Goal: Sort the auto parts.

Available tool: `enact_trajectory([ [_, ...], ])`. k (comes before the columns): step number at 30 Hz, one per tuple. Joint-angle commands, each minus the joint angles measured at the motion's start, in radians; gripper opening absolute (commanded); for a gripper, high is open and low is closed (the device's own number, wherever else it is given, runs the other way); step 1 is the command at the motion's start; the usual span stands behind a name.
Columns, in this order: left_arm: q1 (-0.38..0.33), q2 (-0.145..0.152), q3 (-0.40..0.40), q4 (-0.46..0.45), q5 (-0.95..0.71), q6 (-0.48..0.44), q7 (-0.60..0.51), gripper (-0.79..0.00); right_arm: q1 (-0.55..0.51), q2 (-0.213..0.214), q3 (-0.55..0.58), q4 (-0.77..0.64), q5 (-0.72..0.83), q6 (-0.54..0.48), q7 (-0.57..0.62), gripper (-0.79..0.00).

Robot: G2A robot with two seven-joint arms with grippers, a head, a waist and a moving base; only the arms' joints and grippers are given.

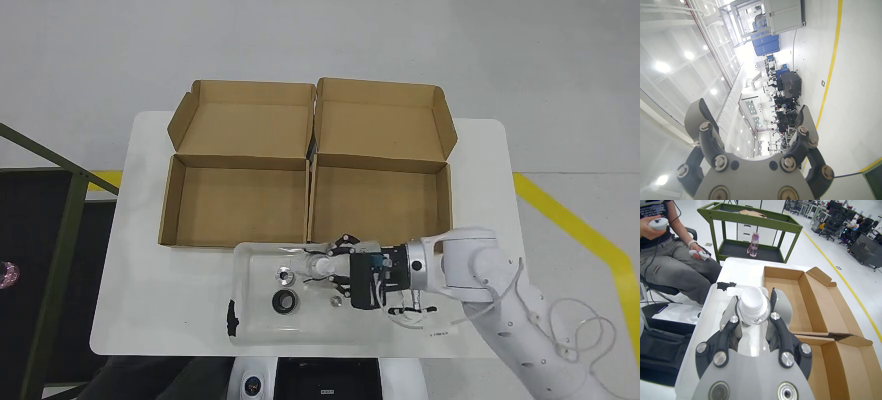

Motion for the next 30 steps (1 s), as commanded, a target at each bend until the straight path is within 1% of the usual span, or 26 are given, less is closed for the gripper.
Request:
enact_trajectory([
  [1,0.0,0.0,0.0,0.0,0.0,0.0,0.0,0.0,-0.007,0.001,0.016,0.011,0.004,0.011,-0.031,-0.785],
  [6,0.0,0.0,0.0,0.0,0.0,0.0,0.0,0.0,-0.025,0.005,0.062,0.038,0.009,0.041,-0.107,-0.785],
  [9,0.0,0.0,0.0,0.0,0.0,0.0,0.0,0.0,-0.031,0.007,0.084,0.055,-0.006,0.065,-0.109,-0.785],
  [18,0.0,0.0,0.0,0.0,0.0,0.0,0.0,0.0,-0.011,0.013,0.14,0.135,0.071,0.075,-0.114,-0.785],
  [25,0.0,0.0,0.0,0.0,0.0,0.0,0.0,0.0,0.03,0.008,0.133,0.205,0.142,0.068,-0.14,-0.785],
  [30,0.0,0.0,0.0,0.0,0.0,0.0,0.0,0.0,0.082,0.002,0.111,0.252,0.138,0.094,-0.11,-0.785],
])
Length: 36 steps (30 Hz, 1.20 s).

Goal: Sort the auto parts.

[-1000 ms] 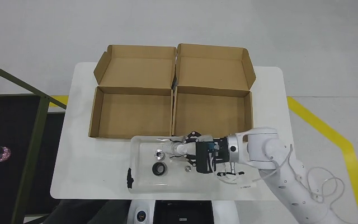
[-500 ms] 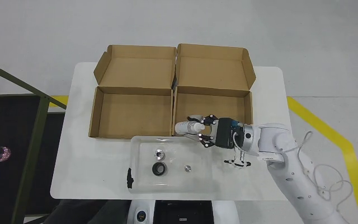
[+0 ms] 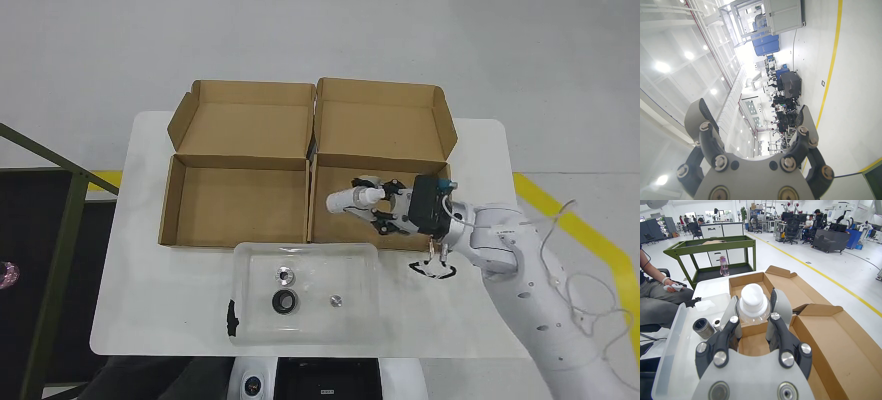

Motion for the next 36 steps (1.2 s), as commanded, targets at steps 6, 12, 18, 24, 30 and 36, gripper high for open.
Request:
enact_trajectory([
  [6,0.0,0.0,0.0,0.0,0.0,0.0,0.0,0.0,0.097,-0.019,-0.071,0.087,-0.002,0.062,0.061,-0.785],
  [12,0.0,0.0,0.0,0.0,0.0,0.0,0.0,0.0,0.195,-0.044,-0.15,0.203,0.02,0.086,0.079,-0.785],
  [18,0.0,0.0,0.0,0.0,0.0,0.0,0.0,0.0,0.274,-0.066,-0.208,0.284,-0.007,0.125,0.108,-0.785],
  [24,0.0,0.0,0.0,0.0,0.0,0.0,0.0,0.0,0.323,-0.087,-0.262,0.367,-0.041,0.173,0.137,-0.785],
  [30,0.0,0.0,0.0,0.0,0.0,0.0,0.0,0.0,0.351,-0.106,-0.305,0.436,-0.051,0.194,0.144,-0.785],
  [36,0.0,0.0,0.0,0.0,0.0,0.0,0.0,0.0,0.376,-0.122,-0.339,0.478,-0.083,0.211,0.154,-0.739],
])
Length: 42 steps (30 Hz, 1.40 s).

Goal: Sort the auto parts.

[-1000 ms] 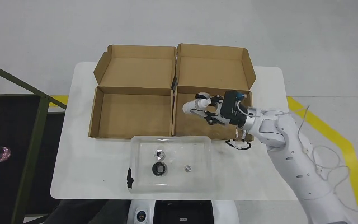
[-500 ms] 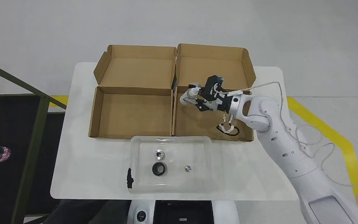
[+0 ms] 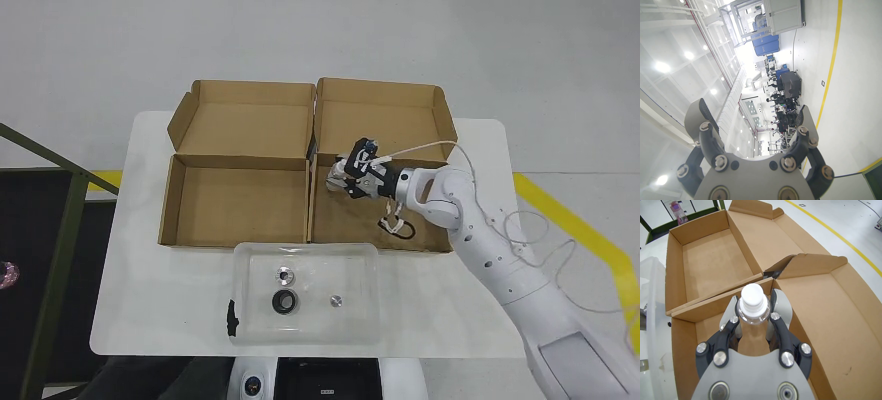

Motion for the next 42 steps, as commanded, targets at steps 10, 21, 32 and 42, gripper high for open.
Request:
enact_trajectory([
  [10,0.0,0.0,0.0,0.0,0.0,0.0,0.0,0.0,0.019,-0.019,-0.028,0.036,-0.032,0.014,0.007,-0.48],
  [21,0.0,0.0,0.0,0.0,0.0,0.0,0.0,0.0,-0.021,0.004,0.049,-0.099,-0.064,-0.022,0.008,-0.289],
  [32,0.0,0.0,0.0,0.0,0.0,0.0,0.0,0.0,-0.142,0.048,0.164,-0.375,-0.089,-0.087,0.096,-0.099],
  [42,0.0,0.0,0.0,0.0,0.0,0.0,0.0,0.0,-0.331,0.089,0.243,-0.616,-0.085,-0.164,0.207,-0.058],
])
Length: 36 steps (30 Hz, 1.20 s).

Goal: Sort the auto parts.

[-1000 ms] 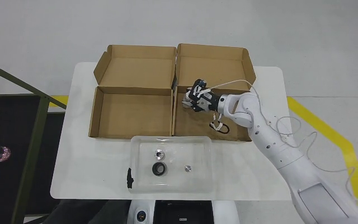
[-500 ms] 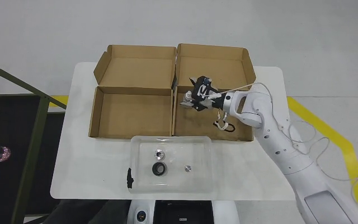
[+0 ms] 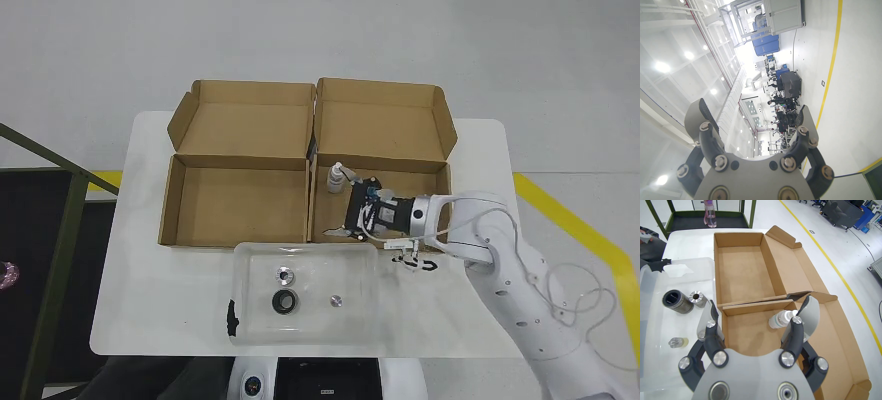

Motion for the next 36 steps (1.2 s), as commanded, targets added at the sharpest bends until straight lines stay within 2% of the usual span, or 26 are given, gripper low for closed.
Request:
enact_trajectory([
  [1,0.0,0.0,0.0,0.0,0.0,0.0,0.0,0.0,-0.034,0.007,0.011,-0.039,0.001,-0.015,0.018,-0.058],
  [8,0.0,0.0,0.0,0.0,0.0,0.0,0.0,0.0,-0.139,0.029,0.039,-0.14,-0.005,-0.062,0.087,-0.037],
  [16,0.0,0.0,0.0,0.0,0.0,0.0,0.0,0.0,-0.217,0.045,0.015,-0.221,-0.032,-0.09,0.189,-0.025],
  [26,0.0,0.0,0.0,0.0,0.0,0.0,0.0,0.0,-0.242,0.051,-0.054,-0.249,-0.08,-0.068,0.291,-0.015],
  [36,0.0,0.0,0.0,0.0,0.0,0.0,0.0,0.0,-0.227,0.048,-0.136,-0.236,-0.122,-0.027,0.375,-0.058],
])
